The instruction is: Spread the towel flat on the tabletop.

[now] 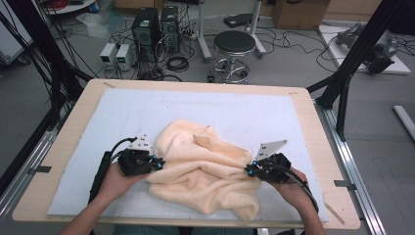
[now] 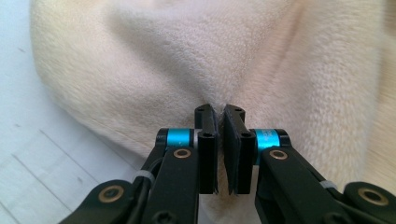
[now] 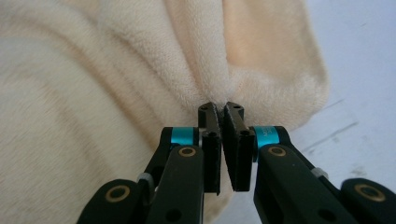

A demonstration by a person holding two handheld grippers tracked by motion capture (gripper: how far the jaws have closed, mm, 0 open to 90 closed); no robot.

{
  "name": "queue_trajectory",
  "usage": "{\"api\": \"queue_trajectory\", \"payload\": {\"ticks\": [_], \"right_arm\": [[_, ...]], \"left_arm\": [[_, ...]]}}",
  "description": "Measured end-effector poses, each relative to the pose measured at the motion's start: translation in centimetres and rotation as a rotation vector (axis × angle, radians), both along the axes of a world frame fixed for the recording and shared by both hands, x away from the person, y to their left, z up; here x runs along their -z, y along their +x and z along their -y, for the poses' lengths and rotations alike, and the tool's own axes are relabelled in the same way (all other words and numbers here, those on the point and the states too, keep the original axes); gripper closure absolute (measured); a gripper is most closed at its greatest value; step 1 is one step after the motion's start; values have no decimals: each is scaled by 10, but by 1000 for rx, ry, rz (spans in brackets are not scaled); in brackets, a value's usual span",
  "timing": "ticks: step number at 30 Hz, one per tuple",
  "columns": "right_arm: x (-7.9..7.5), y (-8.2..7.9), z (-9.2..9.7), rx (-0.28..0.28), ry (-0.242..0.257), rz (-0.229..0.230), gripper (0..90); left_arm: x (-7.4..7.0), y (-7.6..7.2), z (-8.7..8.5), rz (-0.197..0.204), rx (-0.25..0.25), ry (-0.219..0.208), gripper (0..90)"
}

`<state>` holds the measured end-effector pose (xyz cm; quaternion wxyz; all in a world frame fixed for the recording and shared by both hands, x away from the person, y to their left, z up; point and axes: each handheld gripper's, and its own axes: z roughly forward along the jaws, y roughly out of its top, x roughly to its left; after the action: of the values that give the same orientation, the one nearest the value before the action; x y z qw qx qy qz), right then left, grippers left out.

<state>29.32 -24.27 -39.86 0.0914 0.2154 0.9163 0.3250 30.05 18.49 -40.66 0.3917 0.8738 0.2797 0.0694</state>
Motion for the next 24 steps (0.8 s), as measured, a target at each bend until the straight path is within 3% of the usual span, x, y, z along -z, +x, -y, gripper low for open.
{"api": "queue_trajectory", "payload": {"ticks": [2,4,6,9,11,16,21,24], "right_arm": [[2,-6,1,-33,8,-16,852],[-1,-8,0,-36,11,-10,825],[-12,-7,-2,-34,31,14,744],[-31,0,-6,-30,73,64,680],[-38,9,-13,-30,88,97,655],[-37,42,-41,-41,99,108,615],[-15,68,-74,-77,52,73,564],[0,79,-85,-76,26,52,566]], "left_arm": [[-2,-7,-5,-11,5,-39,826],[-6,-8,-9,8,2,-41,797],[-11,-3,-11,17,-18,-50,739],[-17,7,-12,43,-53,-90,675],[-18,15,-12,64,-81,-91,649],[-8,36,-5,60,-117,-48,621],[9,51,4,42,-133,44,574],[19,59,6,10,-142,51,566]]}}
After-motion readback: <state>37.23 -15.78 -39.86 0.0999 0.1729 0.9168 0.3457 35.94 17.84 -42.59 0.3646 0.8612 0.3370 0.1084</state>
